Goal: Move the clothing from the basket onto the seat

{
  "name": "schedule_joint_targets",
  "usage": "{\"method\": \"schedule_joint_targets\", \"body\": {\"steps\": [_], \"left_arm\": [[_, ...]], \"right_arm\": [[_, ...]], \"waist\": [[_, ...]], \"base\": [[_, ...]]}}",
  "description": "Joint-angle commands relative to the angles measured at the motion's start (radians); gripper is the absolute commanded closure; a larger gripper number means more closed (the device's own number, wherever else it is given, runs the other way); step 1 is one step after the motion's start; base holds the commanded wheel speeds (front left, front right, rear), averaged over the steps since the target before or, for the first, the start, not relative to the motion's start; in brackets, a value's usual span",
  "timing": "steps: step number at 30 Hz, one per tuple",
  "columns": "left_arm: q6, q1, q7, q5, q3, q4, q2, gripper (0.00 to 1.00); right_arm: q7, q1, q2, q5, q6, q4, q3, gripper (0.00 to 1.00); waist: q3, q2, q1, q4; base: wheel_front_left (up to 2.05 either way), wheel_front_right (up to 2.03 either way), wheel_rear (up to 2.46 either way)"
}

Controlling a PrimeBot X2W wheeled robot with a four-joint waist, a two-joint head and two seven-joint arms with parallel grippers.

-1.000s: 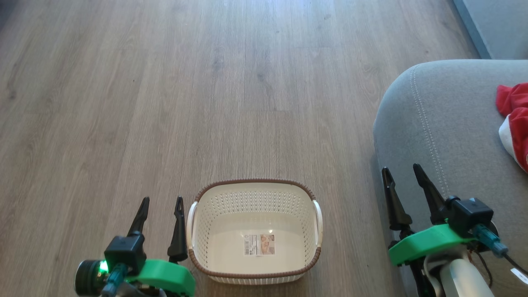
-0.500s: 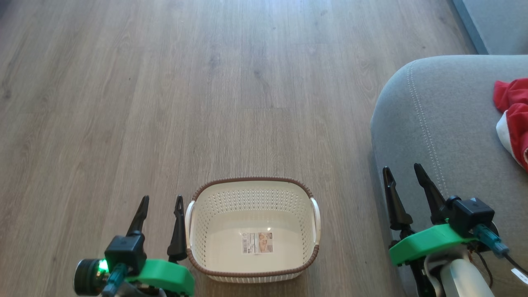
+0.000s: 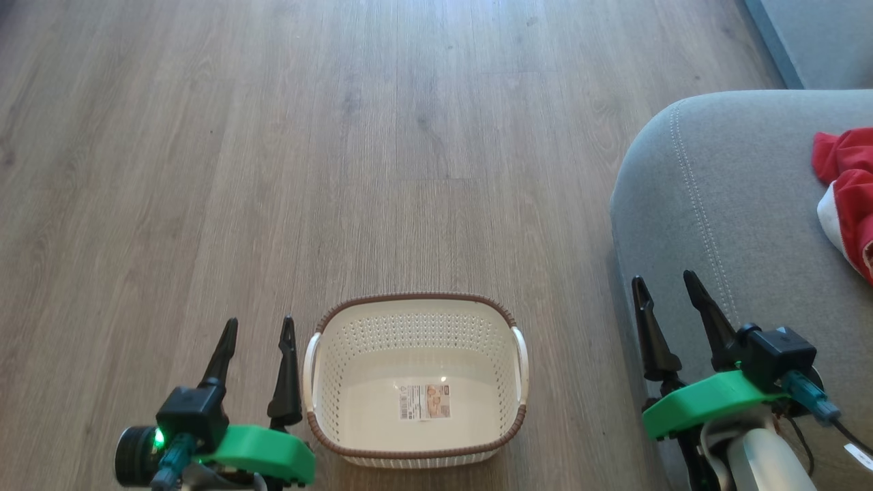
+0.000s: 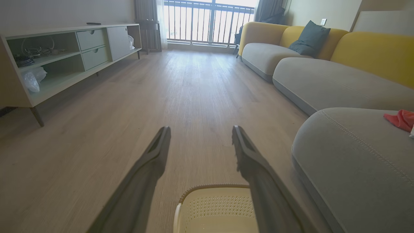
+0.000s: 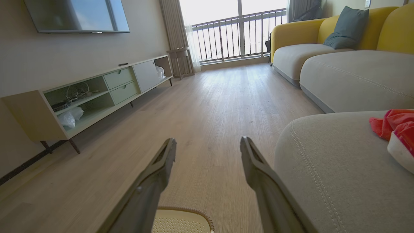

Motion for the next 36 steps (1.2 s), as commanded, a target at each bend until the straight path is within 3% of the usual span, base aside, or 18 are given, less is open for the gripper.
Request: {"method": "schedule_joint_targets", "body": {"steps": [1, 36], "left_arm": [[-0.007, -0.027, -0.005, -0.009, 0.037, -0.031, -0.002, 0.00], [-0.064, -0.029, -0.005, -0.045, 0.038, -0.013, -0.002, 0.00]], "right_arm": [[-0.006, -0.025, 0.005, -0.001, 0.000, -0.028, 0.025, 0.00], [-0.006, -0.032, 0.005, 0.004, 0.000, -0.013, 0.023, 0.00]], "waist": [[0.000, 0.0000, 0.0000, 0.001], [-0.005, 0.0000, 0.0000, -0.015]], "base": [[0.00, 0.00, 0.00], [0.00, 0.00, 0.00]]}}
